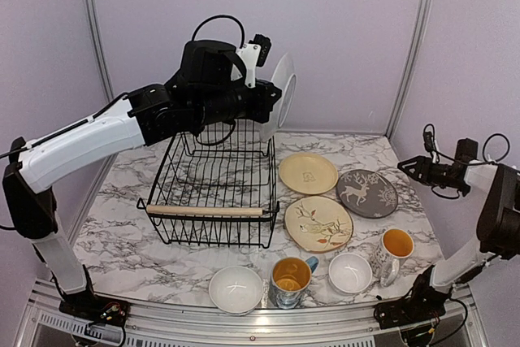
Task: Load the mixed dishes into the dish rack
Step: Insert the plate into the dish rack.
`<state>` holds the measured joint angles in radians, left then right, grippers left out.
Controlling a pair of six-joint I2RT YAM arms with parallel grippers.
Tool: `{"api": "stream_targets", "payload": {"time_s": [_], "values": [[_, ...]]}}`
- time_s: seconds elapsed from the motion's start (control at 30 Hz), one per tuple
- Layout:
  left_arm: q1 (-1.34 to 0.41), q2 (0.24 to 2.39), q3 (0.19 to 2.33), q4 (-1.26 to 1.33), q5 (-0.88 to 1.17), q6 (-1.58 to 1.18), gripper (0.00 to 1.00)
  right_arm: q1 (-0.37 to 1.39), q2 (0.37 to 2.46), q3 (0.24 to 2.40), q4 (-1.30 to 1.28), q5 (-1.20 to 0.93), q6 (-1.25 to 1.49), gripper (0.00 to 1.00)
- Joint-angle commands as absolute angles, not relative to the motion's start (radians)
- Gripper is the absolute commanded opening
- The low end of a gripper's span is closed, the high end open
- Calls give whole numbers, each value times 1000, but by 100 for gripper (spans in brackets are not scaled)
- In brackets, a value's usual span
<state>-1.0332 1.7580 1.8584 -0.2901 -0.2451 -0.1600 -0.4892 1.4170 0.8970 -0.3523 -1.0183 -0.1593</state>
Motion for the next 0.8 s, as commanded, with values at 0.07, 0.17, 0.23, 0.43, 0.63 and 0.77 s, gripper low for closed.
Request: {"api": "stream_targets", "payload": {"time_s": [0.07, 0.17, 0.23, 0.43, 0.63, 0.77], "values": [[-984, 1601, 1787, -136, -340, -325, 0, -494, 1406, 858, -271, -971, -252, 59], [-961, 1559, 1708, -104, -381, -387, 0, -493, 1414, 847, -262, -951, -276, 59], [-949, 1534, 1653, -90, -407, -417, 0, -493, 1428, 847, -264, -962, -281, 59], [-877, 1489, 1477, -13, -328, -492, 0, -493, 1461, 849, -280, -1015, -306, 58], [-797, 1521, 1396, 125, -136, -554, 0, -489, 1470, 856, -300, -1048, -352, 58], [-774, 1570, 1390, 168, -87, -550, 0, -460, 1494, 866, -322, -1028, -387, 58]]}}
